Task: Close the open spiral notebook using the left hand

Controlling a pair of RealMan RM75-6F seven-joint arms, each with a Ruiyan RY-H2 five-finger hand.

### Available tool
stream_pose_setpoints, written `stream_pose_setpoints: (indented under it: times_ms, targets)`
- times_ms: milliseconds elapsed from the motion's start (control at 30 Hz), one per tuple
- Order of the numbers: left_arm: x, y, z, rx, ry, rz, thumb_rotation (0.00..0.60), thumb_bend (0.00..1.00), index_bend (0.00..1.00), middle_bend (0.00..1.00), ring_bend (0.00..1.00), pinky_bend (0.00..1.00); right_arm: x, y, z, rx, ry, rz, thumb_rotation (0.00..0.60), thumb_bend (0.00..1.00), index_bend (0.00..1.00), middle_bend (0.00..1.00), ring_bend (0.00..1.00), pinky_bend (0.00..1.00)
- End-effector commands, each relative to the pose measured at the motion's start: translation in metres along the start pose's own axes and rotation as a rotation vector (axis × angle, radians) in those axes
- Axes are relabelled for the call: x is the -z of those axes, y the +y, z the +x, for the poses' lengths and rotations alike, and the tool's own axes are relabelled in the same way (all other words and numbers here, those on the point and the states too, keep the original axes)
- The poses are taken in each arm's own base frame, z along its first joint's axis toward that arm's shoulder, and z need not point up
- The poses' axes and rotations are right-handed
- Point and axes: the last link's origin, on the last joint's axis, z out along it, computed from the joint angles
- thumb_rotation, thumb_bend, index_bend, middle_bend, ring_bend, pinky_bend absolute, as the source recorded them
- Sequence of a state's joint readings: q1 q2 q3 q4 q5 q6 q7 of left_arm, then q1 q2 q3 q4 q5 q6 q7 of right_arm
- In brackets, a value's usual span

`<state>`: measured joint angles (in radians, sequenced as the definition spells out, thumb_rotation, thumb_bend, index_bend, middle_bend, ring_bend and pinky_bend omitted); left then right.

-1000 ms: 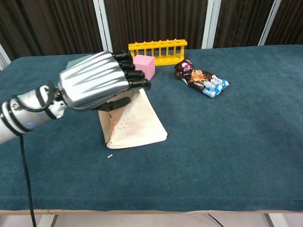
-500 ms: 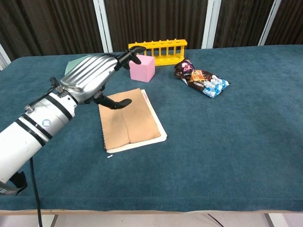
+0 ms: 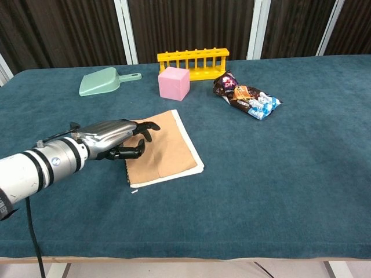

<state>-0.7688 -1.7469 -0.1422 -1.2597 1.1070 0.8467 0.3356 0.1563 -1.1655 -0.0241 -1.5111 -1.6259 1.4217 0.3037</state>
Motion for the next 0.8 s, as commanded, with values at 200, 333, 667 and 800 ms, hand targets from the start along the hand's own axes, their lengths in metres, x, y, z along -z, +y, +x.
stream_pose_setpoints:
  times_ms: [200, 333, 667, 800]
  targets:
    - [0.026, -0.014, 0.033, 0.077, 0.159, 0.041, 0.095, 0.7, 0.11, 0.22, 0.07, 0.02, 0.002, 0.001, 0.002, -0.001, 0.006, -0.002, 0.6, 0.0, 0.06, 0.03, 0.0, 0.05]
    - [0.064, -0.048, 0.056, 0.092, 0.307, 0.132, 0.148, 0.51, 0.09, 0.21, 0.1, 0.03, 0.002, 0.002, 0.005, 0.005, 0.004, -0.005, 0.6, 0.0, 0.06, 0.03, 0.0, 0.05]
    - [0.211, -0.145, 0.062, 0.03, 0.38, 0.412, 0.6, 0.34, 0.1, 0.19, 0.12, 0.03, 0.001, 0.006, 0.017, 0.02, 0.02, -0.016, 0.6, 0.0, 0.04, 0.03, 0.0, 0.05]
    - [0.264, -0.153, 0.055, 0.01, 0.381, 0.472, 0.6, 0.33, 0.11, 0.19, 0.12, 0.03, 0.002, 0.005, 0.018, 0.019, 0.022, -0.015, 0.6, 0.0, 0.04, 0.03, 0.0, 0.05]
